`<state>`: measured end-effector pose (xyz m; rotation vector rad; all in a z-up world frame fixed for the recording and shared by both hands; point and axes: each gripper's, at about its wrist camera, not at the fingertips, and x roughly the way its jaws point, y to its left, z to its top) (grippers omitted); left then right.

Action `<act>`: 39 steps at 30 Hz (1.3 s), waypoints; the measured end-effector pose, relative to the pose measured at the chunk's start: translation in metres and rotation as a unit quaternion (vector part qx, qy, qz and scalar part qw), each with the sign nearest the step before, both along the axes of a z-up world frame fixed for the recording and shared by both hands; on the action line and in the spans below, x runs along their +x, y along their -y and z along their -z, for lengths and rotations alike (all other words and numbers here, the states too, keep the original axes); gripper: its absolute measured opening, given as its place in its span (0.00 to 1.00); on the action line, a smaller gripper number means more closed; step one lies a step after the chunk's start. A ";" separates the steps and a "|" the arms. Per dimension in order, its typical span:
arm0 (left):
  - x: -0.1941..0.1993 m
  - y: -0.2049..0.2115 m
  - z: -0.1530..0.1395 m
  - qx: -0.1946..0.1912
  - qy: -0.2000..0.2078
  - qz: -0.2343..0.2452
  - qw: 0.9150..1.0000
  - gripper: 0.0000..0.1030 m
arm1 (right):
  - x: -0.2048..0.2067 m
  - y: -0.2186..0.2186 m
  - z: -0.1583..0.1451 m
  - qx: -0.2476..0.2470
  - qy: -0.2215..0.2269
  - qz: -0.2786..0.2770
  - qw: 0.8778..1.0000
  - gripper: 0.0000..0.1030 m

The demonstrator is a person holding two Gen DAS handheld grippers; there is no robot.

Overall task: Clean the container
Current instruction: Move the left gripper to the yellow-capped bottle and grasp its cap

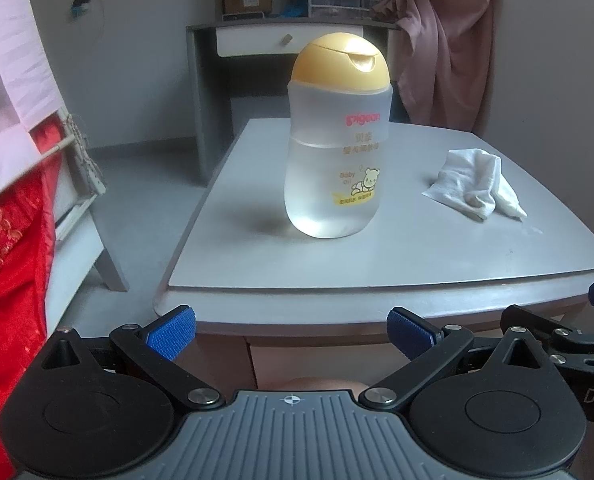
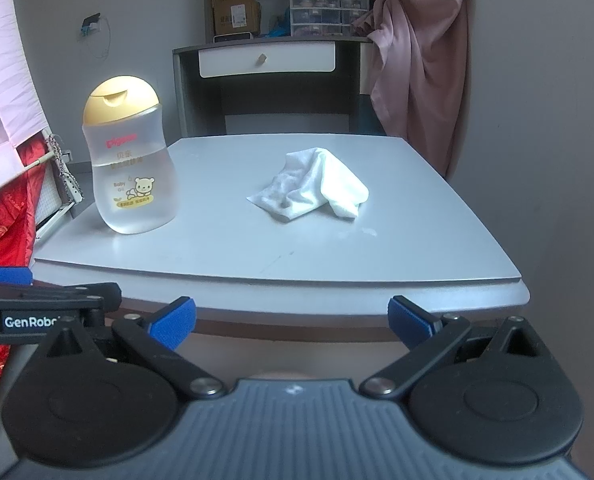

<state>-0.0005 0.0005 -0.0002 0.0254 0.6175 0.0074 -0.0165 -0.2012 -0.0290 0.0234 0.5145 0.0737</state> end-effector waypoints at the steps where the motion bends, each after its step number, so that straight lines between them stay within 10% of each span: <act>1: -0.001 -0.001 0.000 0.001 0.003 0.001 1.000 1.00 | 0.000 0.000 0.000 0.000 0.000 0.000 1.000 1.00; 39: 0.060 -0.007 -0.047 -0.027 0.158 0.078 0.984 1.00 | 0.009 0.005 -0.004 0.011 -0.003 -0.001 1.000 1.00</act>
